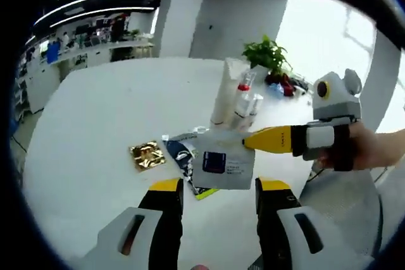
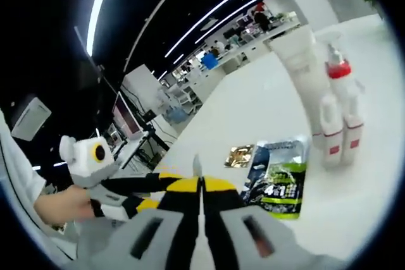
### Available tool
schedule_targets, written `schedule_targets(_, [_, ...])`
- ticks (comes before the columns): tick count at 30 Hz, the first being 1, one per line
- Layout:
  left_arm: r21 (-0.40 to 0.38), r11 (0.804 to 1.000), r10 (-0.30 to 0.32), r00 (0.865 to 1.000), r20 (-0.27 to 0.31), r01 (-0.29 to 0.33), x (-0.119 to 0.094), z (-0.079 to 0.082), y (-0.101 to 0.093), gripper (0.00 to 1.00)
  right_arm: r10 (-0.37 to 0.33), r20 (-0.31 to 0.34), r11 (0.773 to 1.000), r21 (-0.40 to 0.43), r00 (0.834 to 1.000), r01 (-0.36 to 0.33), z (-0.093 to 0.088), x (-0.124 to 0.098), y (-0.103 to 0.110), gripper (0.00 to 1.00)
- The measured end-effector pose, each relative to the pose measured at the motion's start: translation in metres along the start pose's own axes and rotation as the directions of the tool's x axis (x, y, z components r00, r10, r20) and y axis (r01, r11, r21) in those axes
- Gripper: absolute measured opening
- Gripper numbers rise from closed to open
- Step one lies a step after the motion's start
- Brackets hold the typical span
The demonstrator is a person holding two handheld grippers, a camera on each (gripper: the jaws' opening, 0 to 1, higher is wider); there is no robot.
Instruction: Arrange the skincare products in the storage area until every visible bottle or jar stands upright without overlapping.
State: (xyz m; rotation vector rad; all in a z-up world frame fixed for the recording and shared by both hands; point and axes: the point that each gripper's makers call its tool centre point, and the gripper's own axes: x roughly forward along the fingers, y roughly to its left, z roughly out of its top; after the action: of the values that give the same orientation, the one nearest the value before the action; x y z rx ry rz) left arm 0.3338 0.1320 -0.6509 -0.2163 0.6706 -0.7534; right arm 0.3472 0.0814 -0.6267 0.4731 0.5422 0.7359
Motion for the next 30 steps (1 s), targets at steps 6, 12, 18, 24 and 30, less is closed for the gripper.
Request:
schedule_targets(6, [0.04,0.998,-0.038,0.999,-0.016,0.038,-0.001,-0.004,0.012,0.29,0.019,-0.011,1.0,0.015,1.0,-0.019,-0.003,0.005,0.0,0.01])
schedule_targets(12, [-0.069,0.991,-0.115,0.993,-0.001,0.114,0.004,-0.006,0.019,0.28,0.041,-0.032,0.999,0.028,0.999,-0.04,-0.006,0.016,0.001,0.01])
schedule_targets(18, [-0.135,0.98,-0.147,0.989,0.03,0.15,0.006,-0.006,0.027,0.14,0.057,-0.048,0.998,0.031,0.997,-0.055,-0.009,0.025,0.002,0.01])
schedule_targets(24, [-0.231,0.966,-0.11,0.993,0.048,0.118,0.003,-0.009,0.039,0.0,0.022,-0.086,1.0,-0.006,0.996,-0.022,-0.016,0.037,-0.01,0.01])
schedule_targets(30, [-0.284,0.956,-0.068,0.997,0.027,0.072,0.003,-0.021,0.049,0.0,-0.026,-0.156,0.992,-0.123,0.987,0.006,-0.029,0.059,-0.024,0.01])
